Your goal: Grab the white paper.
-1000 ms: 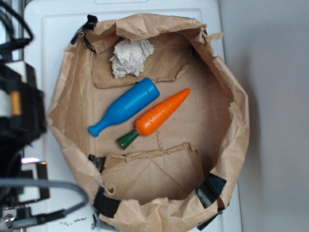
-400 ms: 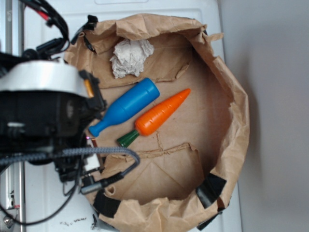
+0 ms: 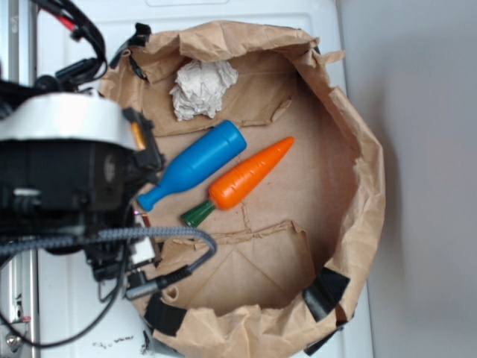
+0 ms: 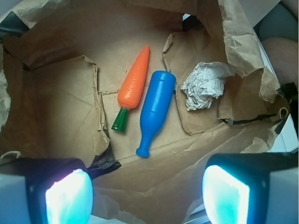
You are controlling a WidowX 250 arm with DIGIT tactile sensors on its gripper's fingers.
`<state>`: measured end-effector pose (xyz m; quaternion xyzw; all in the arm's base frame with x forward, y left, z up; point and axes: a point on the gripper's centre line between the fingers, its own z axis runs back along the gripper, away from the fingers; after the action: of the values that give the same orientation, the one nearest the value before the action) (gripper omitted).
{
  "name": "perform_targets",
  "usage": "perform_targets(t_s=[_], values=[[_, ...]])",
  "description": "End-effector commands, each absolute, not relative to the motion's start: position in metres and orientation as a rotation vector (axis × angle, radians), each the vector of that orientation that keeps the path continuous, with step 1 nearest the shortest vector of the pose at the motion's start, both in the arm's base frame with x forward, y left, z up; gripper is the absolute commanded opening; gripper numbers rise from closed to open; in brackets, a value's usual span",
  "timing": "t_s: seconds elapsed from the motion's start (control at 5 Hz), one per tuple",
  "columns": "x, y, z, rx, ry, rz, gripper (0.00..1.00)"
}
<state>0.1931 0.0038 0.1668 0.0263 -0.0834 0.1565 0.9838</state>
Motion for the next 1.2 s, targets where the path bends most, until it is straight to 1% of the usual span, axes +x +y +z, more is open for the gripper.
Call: perform_targets(t_s=[0.0,0.2,0.4,0.6,0.8,1.0], values=[[0.216,0.009,0.165,0.041,-0.191,0.405,1.00],[0.235,0.015,0.158,0.027,-0.195,0.487,1.00],[0.241,0.022,0.151,0.004,-0.249,0.713,1.00],[0.236,0.032,0.144,0.022,-0.294,0.944,1.00],[0.247,0.049,0.129,0.067,-0.256,1.091,1.00],[0.237,0.058,0.116,0.196,-0.123,1.214,1.00]])
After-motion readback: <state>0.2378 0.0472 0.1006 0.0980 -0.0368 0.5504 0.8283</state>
